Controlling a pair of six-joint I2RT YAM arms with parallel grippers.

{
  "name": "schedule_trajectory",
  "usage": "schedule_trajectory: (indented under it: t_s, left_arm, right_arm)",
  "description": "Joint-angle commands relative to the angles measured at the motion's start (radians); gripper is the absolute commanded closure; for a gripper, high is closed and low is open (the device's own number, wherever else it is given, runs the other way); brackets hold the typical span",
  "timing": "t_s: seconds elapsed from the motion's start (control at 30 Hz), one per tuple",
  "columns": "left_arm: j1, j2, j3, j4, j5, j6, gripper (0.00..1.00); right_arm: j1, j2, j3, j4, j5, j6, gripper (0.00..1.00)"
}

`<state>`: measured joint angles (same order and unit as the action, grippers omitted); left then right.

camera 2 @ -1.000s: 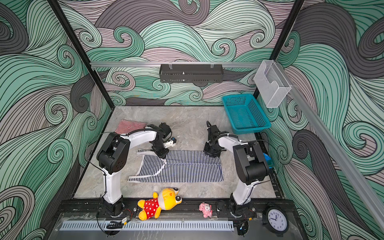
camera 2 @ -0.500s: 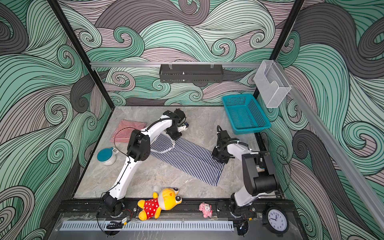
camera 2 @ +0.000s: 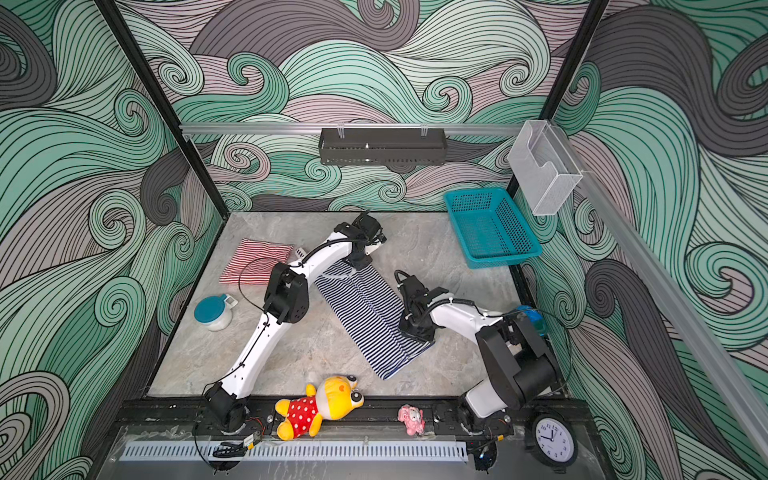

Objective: Fold and stack the tank tops

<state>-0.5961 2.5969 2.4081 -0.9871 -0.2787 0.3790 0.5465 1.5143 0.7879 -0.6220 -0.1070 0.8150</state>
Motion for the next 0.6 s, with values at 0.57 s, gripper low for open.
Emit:
schedule_trajectory:
  t_s: [0.57]
  left_arm:
    - [0.041,-0.577,-0.796,0.156,0.078,-0.171,0.75]
  right_arm:
    - [-0.103,0.177,0.224,0.044,-0.008,-0.138,0.71]
